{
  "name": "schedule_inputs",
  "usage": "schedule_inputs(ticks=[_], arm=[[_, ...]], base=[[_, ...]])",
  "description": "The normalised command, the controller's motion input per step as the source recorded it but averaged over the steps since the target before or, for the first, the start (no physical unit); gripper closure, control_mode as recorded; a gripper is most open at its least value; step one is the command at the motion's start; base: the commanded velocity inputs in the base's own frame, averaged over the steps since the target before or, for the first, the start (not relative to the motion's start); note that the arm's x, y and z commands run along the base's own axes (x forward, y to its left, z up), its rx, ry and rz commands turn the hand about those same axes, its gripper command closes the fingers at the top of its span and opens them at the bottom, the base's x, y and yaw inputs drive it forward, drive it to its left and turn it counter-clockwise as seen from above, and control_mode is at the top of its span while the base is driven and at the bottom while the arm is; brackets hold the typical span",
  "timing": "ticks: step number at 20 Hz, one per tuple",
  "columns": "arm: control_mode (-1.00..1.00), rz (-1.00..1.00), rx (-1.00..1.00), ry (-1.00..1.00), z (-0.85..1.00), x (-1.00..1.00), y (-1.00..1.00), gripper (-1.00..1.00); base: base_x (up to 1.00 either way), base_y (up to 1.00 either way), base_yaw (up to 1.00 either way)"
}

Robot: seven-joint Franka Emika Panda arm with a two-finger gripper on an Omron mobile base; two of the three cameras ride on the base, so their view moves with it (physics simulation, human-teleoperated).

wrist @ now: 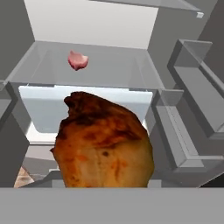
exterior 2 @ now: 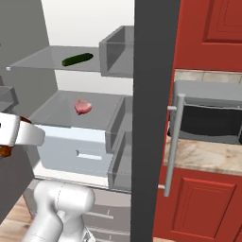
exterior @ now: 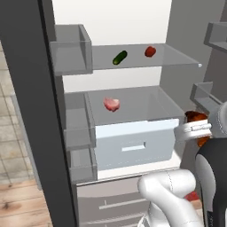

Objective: Gather the bell pepper and cucumber from the fridge and place them on a tray on the dining counter. Then gather the chicken drumstick and steak from the fridge and place them on the other tray.

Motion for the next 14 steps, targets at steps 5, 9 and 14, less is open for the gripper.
schedule_inputs(ticks=[5,9,14], arm=[[1.0,0.0,0.0,0.0,0.0,0.0,0.0,1.0],[1.0,0.0,0.0,0.0,0.0,0.0,0.0,1.0],[1.0,0.0,0.0,0.0,0.0,0.0,0.0,1.0]], base=[[-0.64,0.14,-0.02],[-0.52,0.35,-0.15],[-0.46,0.41,-0.26]])
